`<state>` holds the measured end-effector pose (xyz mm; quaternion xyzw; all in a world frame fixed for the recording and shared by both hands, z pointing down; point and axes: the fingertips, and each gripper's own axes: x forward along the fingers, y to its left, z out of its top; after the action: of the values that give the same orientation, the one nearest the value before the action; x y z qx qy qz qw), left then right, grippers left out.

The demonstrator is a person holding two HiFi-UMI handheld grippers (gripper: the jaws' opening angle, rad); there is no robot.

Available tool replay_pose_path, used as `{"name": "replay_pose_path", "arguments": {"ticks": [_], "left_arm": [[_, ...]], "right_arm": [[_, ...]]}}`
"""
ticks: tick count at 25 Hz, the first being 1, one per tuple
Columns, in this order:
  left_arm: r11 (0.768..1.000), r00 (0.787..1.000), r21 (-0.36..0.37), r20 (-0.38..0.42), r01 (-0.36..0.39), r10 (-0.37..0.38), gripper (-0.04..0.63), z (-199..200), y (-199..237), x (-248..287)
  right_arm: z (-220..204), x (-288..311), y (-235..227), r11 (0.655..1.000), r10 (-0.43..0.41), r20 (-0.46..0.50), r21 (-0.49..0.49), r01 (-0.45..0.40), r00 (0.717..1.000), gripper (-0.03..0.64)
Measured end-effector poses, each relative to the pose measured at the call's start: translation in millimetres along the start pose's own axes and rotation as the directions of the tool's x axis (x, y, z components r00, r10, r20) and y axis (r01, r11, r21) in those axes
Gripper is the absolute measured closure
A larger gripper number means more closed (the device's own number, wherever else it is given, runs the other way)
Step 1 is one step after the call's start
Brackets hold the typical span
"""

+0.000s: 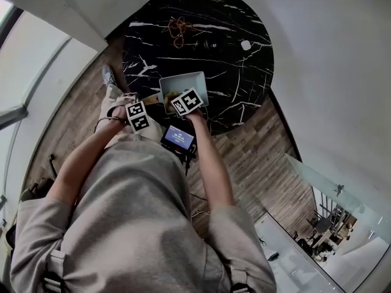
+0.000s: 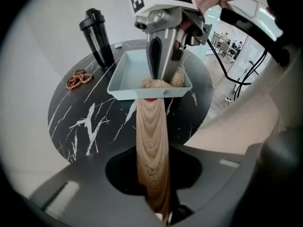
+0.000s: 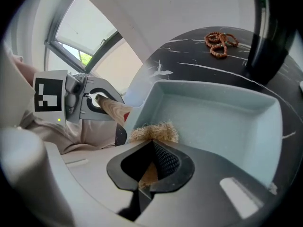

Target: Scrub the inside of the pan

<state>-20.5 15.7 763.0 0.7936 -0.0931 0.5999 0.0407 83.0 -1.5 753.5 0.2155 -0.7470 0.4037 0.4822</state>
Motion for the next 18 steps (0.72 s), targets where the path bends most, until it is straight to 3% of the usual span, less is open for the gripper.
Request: {"name": "replay_pose_path", "arguments": {"ticks": [5,10,12,15,17,18], "left_arm": [[1.000,1.000,-0.006,-0.004,0.007,-0.008,0.525,-2.0,1.0,1.1],[1.000,1.000,-0.005,-0.003,0.007,-0.007,0.525,-0.8,0.6,0.1],[1.000,1.000,-0.004,-0.004,0.007,-0.007,0.525,-1.0,0.7,0.5],[1.000,1.000,-0.003,-0.008,0.009,-0.009,0.525,-1.5,0.8,0.8],[1.000,1.000,-0.005,-0.009,0.009,-0.009,0.525,-1.7,1.0,0.5],[1.000,1.000,-0.005,-0.009,0.009,-0.009,0.525,-1.7,0.8,0.4]], "right_arm": [[2.6,2.2,3.3,1.000,0.005,0.007,-0.010,-0.005,1.000,0.597],[4.2,-2.1,10.7,0.997,0.082,0.042,-0.005,-0.082,0.996,0.597],[7.5,-6.6,19.7,0.986,0.162,0.093,0.014,-0.164,0.982,0.597],[20.7,-24.1,32.7,0.954,0.275,0.227,0.056,-0.294,0.934,0.597],[29.2,-38.8,28.4,0.951,0.265,0.298,0.079,-0.300,0.917,0.597],[30.4,-45.8,20.4,0.963,0.223,0.309,0.079,-0.258,0.925,0.597]]}}
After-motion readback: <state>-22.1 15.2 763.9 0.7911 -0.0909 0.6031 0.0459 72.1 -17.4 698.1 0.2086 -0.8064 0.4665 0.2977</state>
